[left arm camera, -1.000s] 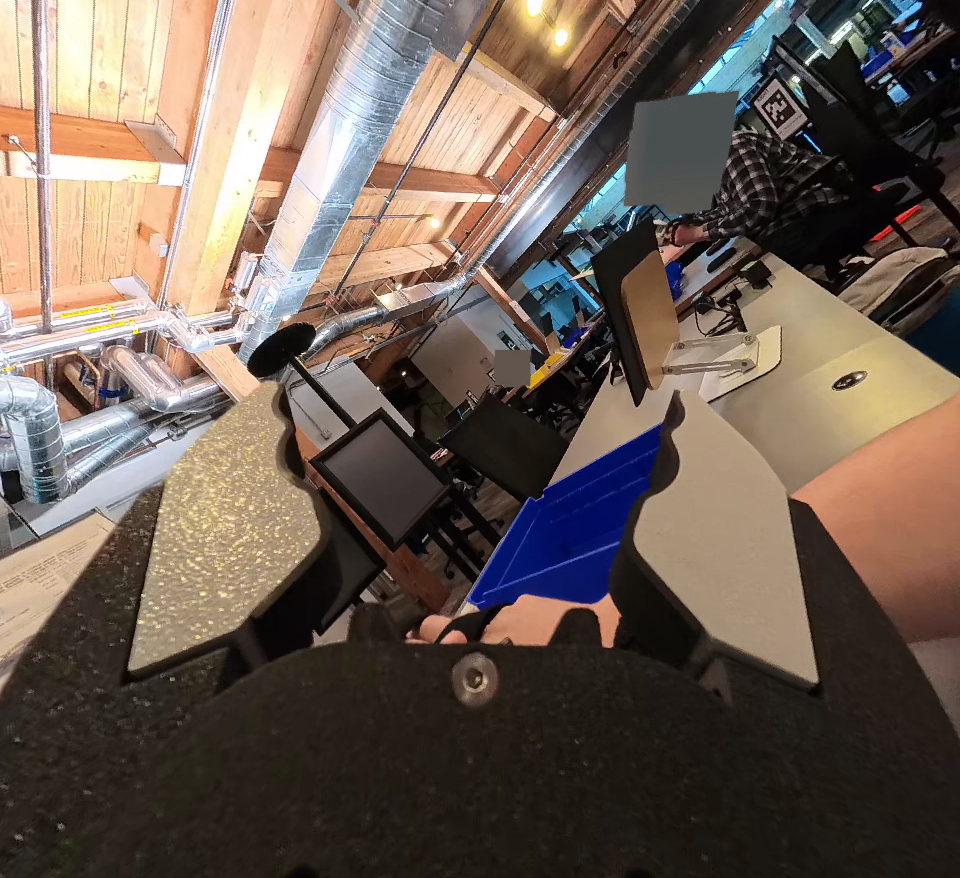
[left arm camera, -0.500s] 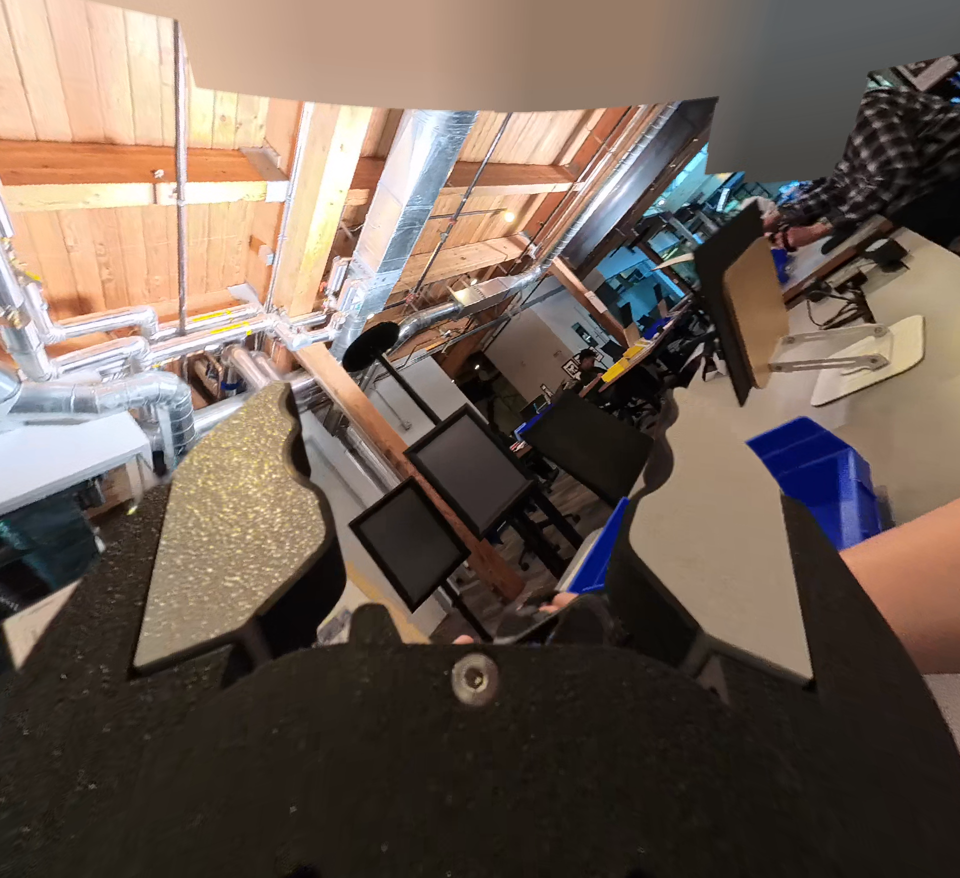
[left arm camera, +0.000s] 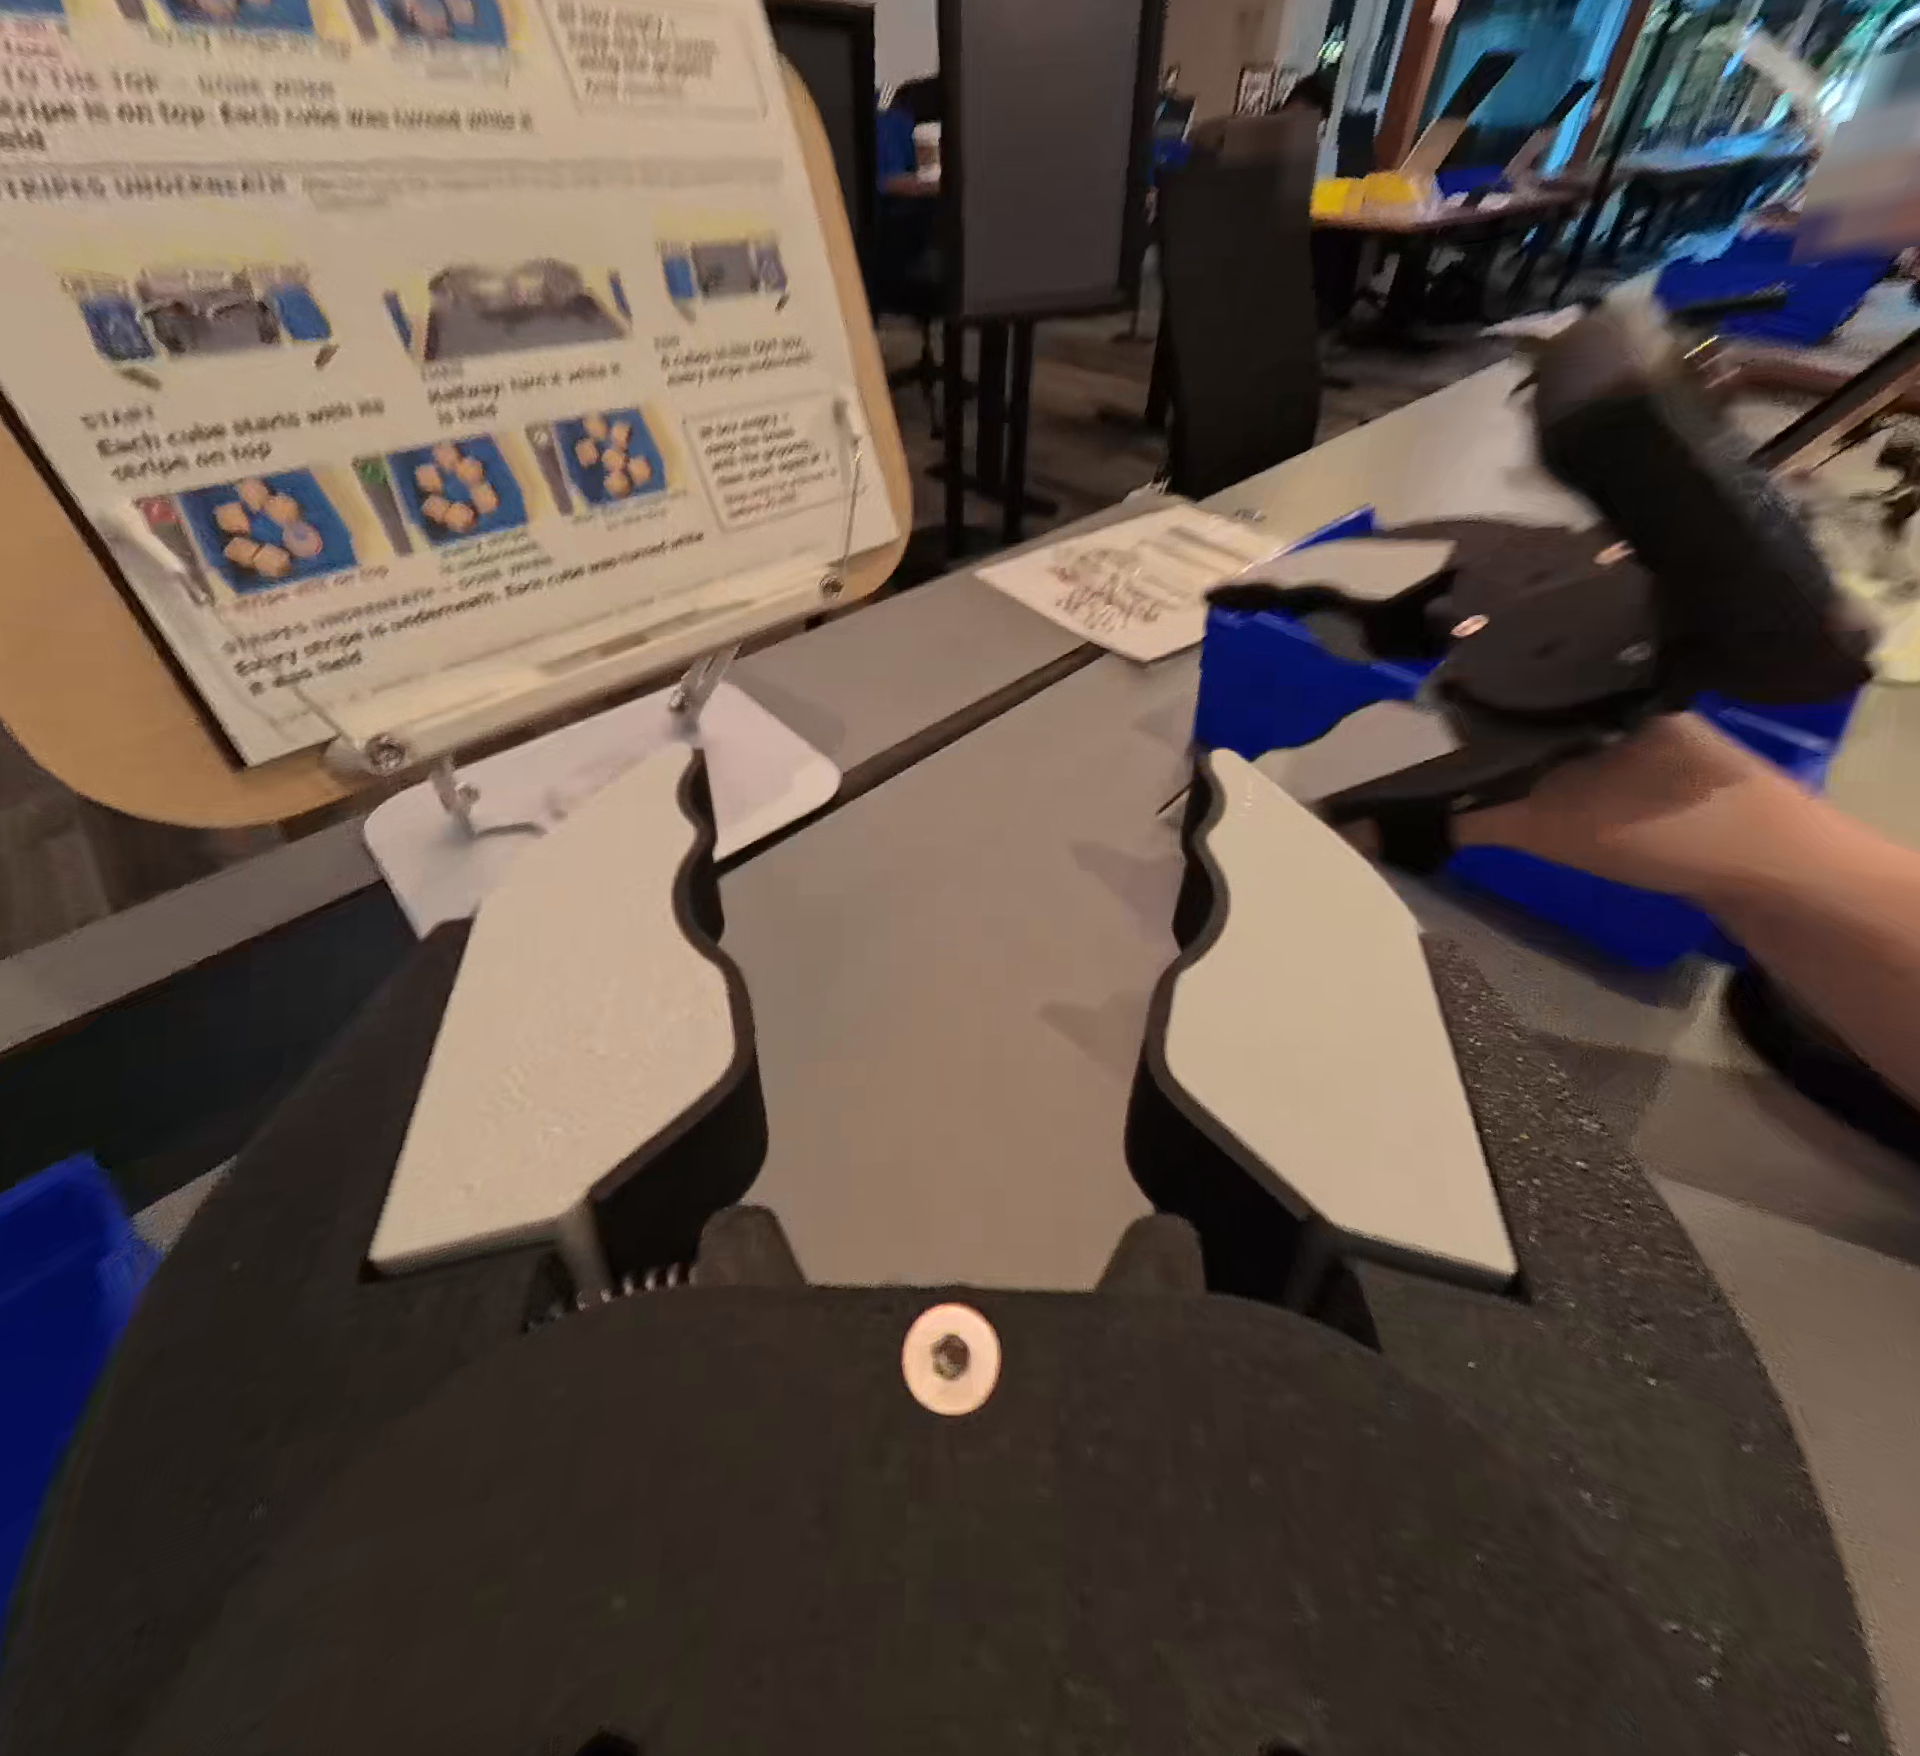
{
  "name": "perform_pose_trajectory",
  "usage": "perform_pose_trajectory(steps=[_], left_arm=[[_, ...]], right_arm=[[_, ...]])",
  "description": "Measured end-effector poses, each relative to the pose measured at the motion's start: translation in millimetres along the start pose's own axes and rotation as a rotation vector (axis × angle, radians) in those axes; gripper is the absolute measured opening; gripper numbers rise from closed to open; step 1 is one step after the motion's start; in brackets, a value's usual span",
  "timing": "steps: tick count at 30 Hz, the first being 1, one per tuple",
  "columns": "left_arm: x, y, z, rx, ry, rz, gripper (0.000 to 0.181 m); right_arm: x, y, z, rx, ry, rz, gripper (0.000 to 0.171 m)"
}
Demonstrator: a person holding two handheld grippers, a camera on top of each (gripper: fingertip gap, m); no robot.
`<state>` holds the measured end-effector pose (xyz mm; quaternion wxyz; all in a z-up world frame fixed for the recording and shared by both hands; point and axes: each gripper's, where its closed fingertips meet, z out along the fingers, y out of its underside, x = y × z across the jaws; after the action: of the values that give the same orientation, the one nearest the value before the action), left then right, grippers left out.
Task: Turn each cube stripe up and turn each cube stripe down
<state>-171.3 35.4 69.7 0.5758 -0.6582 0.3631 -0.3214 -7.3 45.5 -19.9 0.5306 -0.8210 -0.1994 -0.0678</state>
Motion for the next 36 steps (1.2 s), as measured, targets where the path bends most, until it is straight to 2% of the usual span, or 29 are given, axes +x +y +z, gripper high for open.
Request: perform_pose_trajectory(steps=[4,8,12,15,18,22,26,28,36], left_arm=[[-18.2,25.4,6.8,-0.13,-0.116,0.121,0.08],[-12.1,32.1,9.8,-0.177,-0.123,0.163,0.07],[-17.8,24.0,-8.3,-0.227,-0.123,0.218,0.044],[-46.2,10.8,-45.7,-0.273,-0.169,0.224,0.039],[-74.8,13.3,-90.8,-0.361,-0.145,0.18,0.047],[-130.0,41.9,-131.6,-0.61,-0.166,0.371,0.056],[-147.3,104.0,-146.9,-0.905,0.045,0.428,0.064],[-153.3,128.6,-150.0,-0.992,0.106,0.456,0.063],[-174.7,178.0,-138.7,-1.117,0.208,0.579,0.056]], right_arm=[[-19.3,-30.5,-16.9,0.169,-0.108,0.04,0.103],[-29.8,-50.4,-33.1,0.322,-0.174,0.022,0.06],[-32.4,-53.8,-39.3,0.353,-0.213,0.0,0.038],[-33.0,-54.4,-41.2,0.346,-0.24,0.006,0.036],[-31.9,-54.1,-41.3,0.335,-0.262,0.003,0.039],[-29.9,-56.8,-41.5,0.33,-0.299,0.015,0.043],[-26.5,-57.4,-40.9,0.311,-0.308,0.005,0.045],[-25.3,-56.3,-40.0,0.303,-0.308,-0.003,0.046],[-21.2,-45.0,-31.4,0.259,-0.311,0.001,0.048]])
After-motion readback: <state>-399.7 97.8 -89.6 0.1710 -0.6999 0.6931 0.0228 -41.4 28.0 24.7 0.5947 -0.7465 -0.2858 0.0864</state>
